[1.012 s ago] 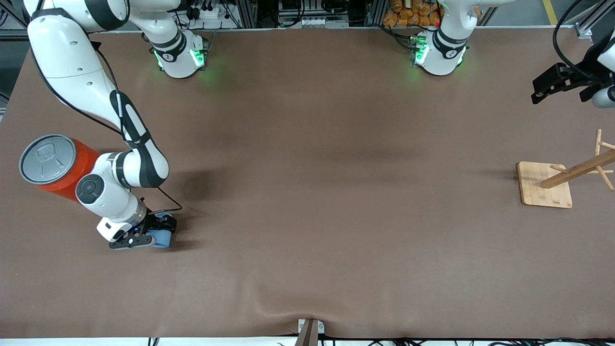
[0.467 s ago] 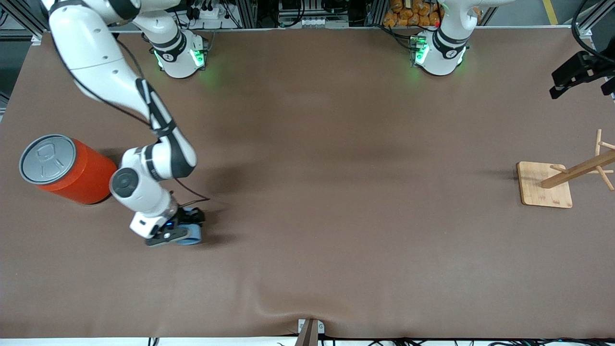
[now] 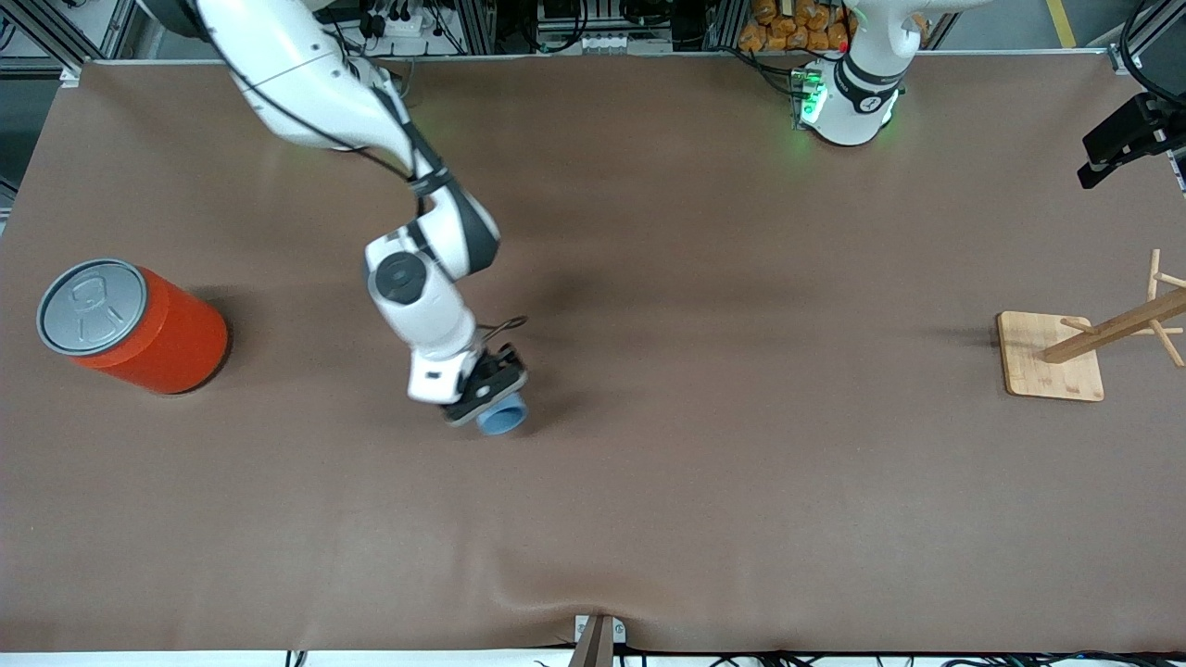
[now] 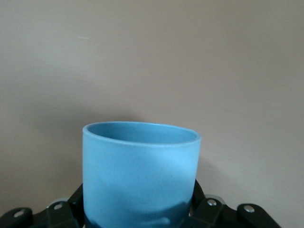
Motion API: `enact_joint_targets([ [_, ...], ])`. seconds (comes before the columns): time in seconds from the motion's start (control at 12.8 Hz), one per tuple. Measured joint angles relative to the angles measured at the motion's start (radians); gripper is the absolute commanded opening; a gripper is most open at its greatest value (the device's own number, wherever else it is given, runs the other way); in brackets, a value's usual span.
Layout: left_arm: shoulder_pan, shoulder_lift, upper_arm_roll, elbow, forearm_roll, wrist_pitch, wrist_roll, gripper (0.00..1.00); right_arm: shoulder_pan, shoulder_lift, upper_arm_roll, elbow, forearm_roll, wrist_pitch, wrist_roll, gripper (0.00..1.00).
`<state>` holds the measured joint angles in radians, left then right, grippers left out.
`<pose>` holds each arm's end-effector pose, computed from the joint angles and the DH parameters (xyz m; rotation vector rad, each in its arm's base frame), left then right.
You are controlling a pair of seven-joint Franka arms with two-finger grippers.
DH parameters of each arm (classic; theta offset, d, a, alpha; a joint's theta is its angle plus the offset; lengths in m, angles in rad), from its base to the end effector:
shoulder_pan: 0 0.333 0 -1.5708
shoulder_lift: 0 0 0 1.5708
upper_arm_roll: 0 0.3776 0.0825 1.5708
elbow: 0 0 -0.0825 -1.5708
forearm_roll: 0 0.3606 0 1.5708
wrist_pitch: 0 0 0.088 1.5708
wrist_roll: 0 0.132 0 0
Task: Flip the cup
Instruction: 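Carry the blue cup with the right gripper toward the table middle, then release the cup with the right gripper while the left gripper approaches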
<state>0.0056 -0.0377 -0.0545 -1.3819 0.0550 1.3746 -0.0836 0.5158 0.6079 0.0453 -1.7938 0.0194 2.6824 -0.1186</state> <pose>0.4928 -0.0169 0.7458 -3.0866 -0.0714 -0.0525 0.6025 0.3729 0.2830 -2.8596 -0.9663 -0.4048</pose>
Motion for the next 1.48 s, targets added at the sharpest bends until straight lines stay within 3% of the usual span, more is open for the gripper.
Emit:
enact_joint_targets([
  [0.23,0.0,0.0,0.001,0.0,0.0,0.0,0.0,1.0,0.087,0.001,-0.001,-0.005,-0.025,0.078,-0.019,0.32],
  [0.54,-0.006,0.0,-0.007,0.0,0.0,0.018,0.0,1.0,0.179,0.052,-0.002,-0.005,-0.211,0.269,-0.03,0.32],
  [0.7,-0.008,0.001,-0.01,0.0,0.0,0.018,0.0,1.0,0.216,0.084,-0.004,-0.002,-0.248,0.294,-0.035,0.32],
  [0.93,-0.008,0.009,-0.01,-0.001,0.0,0.018,0.0,1.0,0.23,0.116,-0.013,0.001,-0.397,0.293,-0.038,0.33],
  [1.01,-0.008,0.016,-0.01,-0.003,0.0,0.018,0.001,1.0,0.228,0.128,-0.02,0.002,-0.445,0.293,-0.042,0.46],
  [1.09,-0.007,0.03,-0.011,-0.009,-0.007,0.018,0.003,1.0,0.225,0.14,-0.025,0.004,-0.491,0.294,-0.043,0.82],
  [1.17,-0.008,0.056,-0.012,-0.014,-0.03,0.019,0.006,1.0,0.224,0.146,-0.026,0.009,-0.521,0.298,-0.043,1.0],
  [1.48,-0.02,0.229,-0.035,-0.02,-0.176,0.049,0.008,1.0,0.224,0.152,-0.026,0.017,-0.532,0.297,0.018,1.0],
])
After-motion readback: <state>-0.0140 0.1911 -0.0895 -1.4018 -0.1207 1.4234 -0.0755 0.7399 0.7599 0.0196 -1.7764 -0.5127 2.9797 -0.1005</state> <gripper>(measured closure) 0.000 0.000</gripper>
